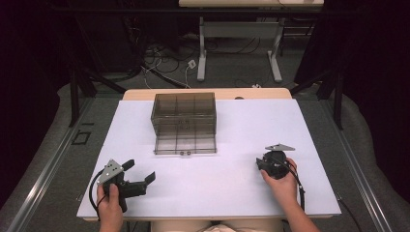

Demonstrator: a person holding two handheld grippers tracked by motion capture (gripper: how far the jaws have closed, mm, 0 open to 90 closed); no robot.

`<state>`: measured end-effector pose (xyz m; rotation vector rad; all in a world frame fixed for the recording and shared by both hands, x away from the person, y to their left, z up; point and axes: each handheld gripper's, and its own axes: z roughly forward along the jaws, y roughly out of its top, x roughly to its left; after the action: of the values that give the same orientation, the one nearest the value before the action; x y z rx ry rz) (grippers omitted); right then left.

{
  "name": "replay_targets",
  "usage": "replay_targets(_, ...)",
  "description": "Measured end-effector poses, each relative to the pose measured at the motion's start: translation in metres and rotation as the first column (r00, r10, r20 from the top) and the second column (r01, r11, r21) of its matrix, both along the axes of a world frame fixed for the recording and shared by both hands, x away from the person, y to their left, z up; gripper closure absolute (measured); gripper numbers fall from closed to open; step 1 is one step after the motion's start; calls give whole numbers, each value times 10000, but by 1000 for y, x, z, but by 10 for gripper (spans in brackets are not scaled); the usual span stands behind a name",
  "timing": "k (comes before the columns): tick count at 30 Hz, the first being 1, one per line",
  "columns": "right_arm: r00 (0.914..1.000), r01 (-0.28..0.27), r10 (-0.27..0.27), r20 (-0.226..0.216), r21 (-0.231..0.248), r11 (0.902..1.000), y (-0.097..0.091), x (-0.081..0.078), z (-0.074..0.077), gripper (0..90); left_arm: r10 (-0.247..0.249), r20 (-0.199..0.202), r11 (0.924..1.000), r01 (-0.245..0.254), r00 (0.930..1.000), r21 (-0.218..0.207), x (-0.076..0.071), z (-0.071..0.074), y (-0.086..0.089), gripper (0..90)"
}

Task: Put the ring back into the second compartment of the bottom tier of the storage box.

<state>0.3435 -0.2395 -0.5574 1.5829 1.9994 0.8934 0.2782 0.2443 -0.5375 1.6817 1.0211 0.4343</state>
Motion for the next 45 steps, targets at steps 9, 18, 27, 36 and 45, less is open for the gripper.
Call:
replay_targets(9, 9995, 98, -99, 289, 41, 9999, -1, -5, -3, 705, -14, 17, 10000, 14, 10000, 9, 0, 0, 0, 5)
replay_targets(18, 9995, -19, 13, 327, 181, 9998, -2, -5, -1, 718, -45, 3, 10000, 45, 10000, 40, 0, 0, 0, 5)
replay_targets(27, 9993, 49, -56, 365, 201, 9998, -3, -5, 0, 720, -43, 6, 10000, 42, 10000, 38, 0, 0, 0, 5)
replay_targets(36, 9991, 17, -29, 432, 278, 9996, -4, -5, 2, 720, -60, 12, 10000, 60, 10000, 26, 0, 0, 0, 5)
replay_targets(45, 9986, -22, 6, 533, 306, 9995, -4, -5, 7, 720, -48, 14, 10000, 48, 10000, 10, 0, 0, 0, 5)
